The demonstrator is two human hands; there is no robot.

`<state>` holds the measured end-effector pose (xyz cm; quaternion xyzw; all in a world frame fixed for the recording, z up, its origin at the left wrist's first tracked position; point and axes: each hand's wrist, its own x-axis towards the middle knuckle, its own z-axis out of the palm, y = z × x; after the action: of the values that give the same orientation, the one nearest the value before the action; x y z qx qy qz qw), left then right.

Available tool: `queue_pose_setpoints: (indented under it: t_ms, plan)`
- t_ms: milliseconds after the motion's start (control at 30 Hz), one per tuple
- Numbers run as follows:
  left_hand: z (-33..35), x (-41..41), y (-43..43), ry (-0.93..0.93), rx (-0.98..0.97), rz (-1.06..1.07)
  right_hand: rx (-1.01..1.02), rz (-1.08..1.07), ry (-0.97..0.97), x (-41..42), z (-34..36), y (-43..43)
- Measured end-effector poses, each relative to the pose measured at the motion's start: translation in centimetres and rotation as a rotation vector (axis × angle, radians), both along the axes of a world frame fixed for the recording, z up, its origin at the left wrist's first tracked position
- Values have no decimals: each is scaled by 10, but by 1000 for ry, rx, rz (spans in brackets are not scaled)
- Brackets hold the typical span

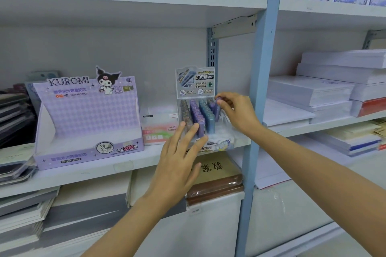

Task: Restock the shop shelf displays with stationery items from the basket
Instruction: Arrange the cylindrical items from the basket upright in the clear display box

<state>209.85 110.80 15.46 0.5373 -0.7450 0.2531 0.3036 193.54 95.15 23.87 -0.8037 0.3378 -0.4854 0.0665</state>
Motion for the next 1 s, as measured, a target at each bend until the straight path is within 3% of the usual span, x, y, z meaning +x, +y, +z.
queue_pose_setpoints:
  t_ms: [233,500,633,800,1000]
  plan:
    - [-17,-2,-1,-22,-12,58,23,22,-7,5,-5,-4]
    - [-11,-7,-3,-80,17,167,143,-20,125,3,-6,1]
    - [-7,-12,-7,-40,66,168,182,60,-12,-15,-20,34]
    - [-7,-15,-11,-15,110,149,196,52,243,-22,-48,57]
    - [-9,-12,-2,32,130,61,201,38,195,-16,-46,59]
